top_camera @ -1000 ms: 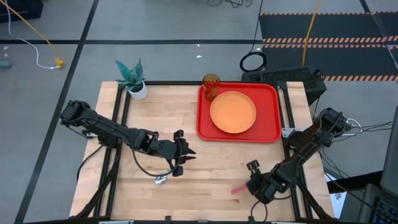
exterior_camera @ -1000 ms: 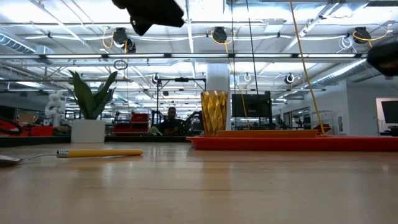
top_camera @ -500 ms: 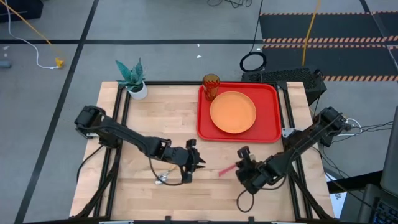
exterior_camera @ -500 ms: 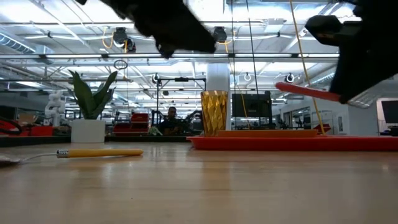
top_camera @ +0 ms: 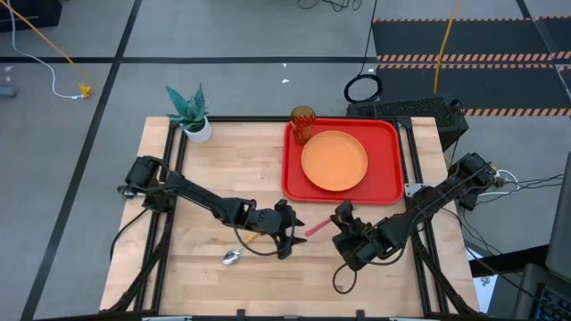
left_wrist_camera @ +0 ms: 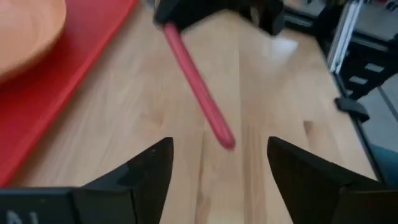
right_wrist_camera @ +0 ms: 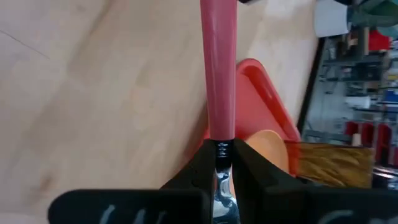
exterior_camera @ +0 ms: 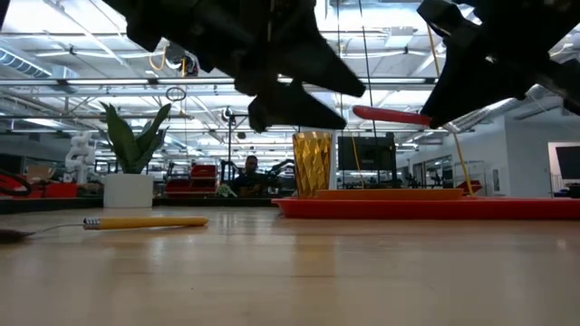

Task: Pick and place plate/cup/fork/spoon on tray
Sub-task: Put the pink fork on the red serving tray to the right of the orange plate

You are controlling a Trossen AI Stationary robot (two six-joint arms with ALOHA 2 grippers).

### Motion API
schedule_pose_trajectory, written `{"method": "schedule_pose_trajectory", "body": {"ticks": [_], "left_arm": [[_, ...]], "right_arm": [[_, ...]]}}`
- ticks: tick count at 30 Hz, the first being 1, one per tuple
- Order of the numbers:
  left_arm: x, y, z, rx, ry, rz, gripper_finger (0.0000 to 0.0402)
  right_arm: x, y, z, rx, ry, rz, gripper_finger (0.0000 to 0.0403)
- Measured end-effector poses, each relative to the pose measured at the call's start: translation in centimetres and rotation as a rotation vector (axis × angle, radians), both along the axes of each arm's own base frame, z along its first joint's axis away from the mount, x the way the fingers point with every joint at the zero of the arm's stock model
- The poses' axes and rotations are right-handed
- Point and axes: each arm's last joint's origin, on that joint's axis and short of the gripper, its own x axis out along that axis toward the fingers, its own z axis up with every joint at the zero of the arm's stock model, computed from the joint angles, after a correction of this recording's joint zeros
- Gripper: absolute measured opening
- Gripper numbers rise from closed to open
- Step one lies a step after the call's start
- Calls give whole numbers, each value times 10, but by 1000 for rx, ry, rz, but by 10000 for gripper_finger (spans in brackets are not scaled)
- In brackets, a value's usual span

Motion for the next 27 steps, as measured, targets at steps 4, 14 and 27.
{"method": "schedule_pose_trajectory", "body": {"ticks": [4,14,27], "left_arm": [[3,4,-3,-41,0,36,277],[5,9,-3,-74,-10,56,234],[5,8,-2,-49,-20,14,102]], "right_arm": [[3,-1,1,-29,0,30,20],[13,-2,4,-47,-35,75,21],[24,-6,9,-92,-73,106,22]]}}
